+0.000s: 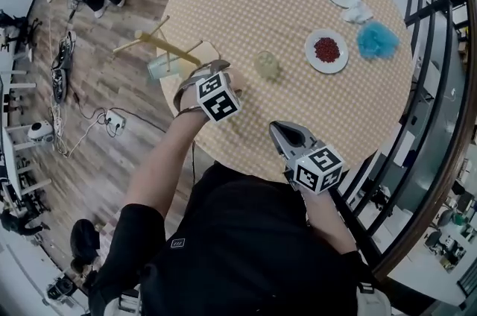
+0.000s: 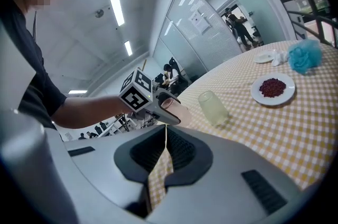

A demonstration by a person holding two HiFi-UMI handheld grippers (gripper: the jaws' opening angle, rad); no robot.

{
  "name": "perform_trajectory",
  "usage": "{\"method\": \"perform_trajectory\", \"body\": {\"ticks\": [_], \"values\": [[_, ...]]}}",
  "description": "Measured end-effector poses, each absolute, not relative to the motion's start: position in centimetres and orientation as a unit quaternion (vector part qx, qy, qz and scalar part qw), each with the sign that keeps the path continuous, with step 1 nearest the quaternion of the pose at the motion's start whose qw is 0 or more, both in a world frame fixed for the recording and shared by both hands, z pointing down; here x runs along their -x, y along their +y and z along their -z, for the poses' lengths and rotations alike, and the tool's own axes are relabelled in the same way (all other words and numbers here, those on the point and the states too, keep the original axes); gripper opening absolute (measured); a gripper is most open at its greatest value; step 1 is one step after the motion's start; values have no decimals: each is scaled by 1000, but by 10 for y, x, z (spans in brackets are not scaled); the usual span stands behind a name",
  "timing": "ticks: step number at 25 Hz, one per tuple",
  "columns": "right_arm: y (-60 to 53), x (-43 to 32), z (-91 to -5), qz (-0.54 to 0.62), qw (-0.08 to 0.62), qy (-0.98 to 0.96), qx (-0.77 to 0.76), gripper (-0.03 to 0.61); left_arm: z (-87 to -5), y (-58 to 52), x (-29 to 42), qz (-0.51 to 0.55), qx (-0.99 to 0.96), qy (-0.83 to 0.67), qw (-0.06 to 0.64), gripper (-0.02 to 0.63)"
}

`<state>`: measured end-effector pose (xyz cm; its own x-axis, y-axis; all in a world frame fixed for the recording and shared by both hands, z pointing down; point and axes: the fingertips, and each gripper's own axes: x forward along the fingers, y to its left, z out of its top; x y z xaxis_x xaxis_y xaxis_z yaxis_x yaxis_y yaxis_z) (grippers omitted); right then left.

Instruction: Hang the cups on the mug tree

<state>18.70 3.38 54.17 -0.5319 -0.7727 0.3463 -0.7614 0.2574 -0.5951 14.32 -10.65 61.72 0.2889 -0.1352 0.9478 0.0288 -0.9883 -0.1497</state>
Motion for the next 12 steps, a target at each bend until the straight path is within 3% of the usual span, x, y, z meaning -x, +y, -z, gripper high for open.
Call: {"method": "perform_trajectory", "body": {"ticks": [12], "values": [[33,-149,-517,341,-11,840,422,18,-539,-62,-112,569,812,89,95,328]]}}
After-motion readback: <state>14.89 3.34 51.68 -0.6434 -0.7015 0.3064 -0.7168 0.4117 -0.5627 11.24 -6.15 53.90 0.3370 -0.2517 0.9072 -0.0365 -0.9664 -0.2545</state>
